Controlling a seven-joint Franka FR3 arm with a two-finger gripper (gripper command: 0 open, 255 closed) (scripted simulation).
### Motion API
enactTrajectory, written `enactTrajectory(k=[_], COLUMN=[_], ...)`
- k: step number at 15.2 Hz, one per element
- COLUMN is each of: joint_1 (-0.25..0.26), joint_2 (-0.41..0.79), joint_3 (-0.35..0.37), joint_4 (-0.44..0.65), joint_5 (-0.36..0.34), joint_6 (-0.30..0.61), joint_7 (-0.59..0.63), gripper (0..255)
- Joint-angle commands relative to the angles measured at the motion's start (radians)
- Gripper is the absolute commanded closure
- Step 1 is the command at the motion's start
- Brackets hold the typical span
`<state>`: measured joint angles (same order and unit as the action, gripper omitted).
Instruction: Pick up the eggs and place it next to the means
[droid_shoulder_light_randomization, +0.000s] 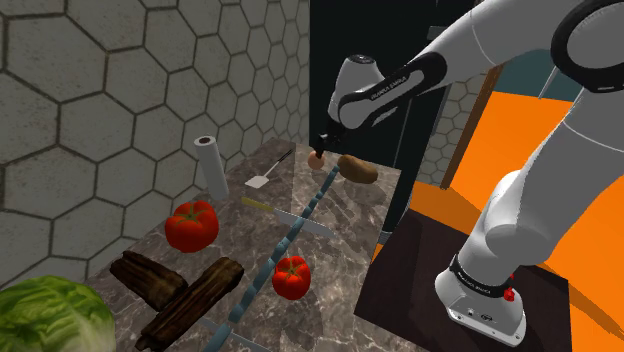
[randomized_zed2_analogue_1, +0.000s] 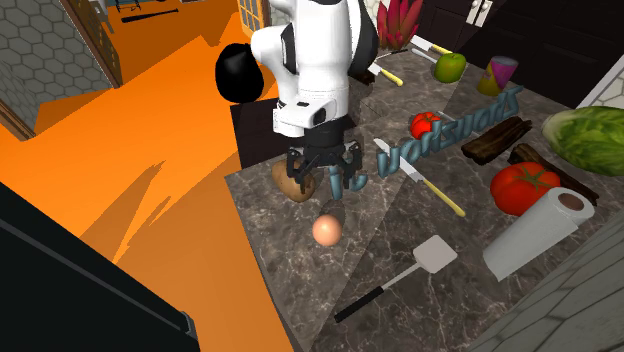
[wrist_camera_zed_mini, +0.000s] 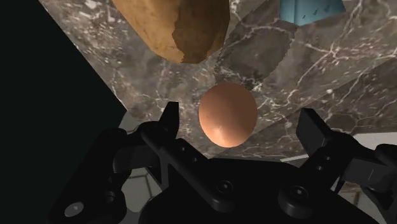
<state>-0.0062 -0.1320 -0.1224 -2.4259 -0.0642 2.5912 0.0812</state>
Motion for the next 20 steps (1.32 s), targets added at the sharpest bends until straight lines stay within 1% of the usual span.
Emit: enactTrajectory(k=[1,2,9,18,19,20], joint_1=[0.002,0.003,0.001,0.000,0.000,0.000], joint_2=[0.078,0.112,0.210,0.218,0.218,0.218], joint_3=[-0.008,-0.010,-0.008,-0.007,-0.007,-0.007], joint_4=[0.034,0.051,0.067,0.068,0.068,0.068], joint_5=[0.024,0.038,0.064,0.067,0.067,0.067], joint_6=[0.068,0.095,0.176,0.183,0.183,0.183], joint_7=[-0.016,-0.026,-0.045,-0.047,-0.047,-0.047], gripper=[0,0,0,0,255,255])
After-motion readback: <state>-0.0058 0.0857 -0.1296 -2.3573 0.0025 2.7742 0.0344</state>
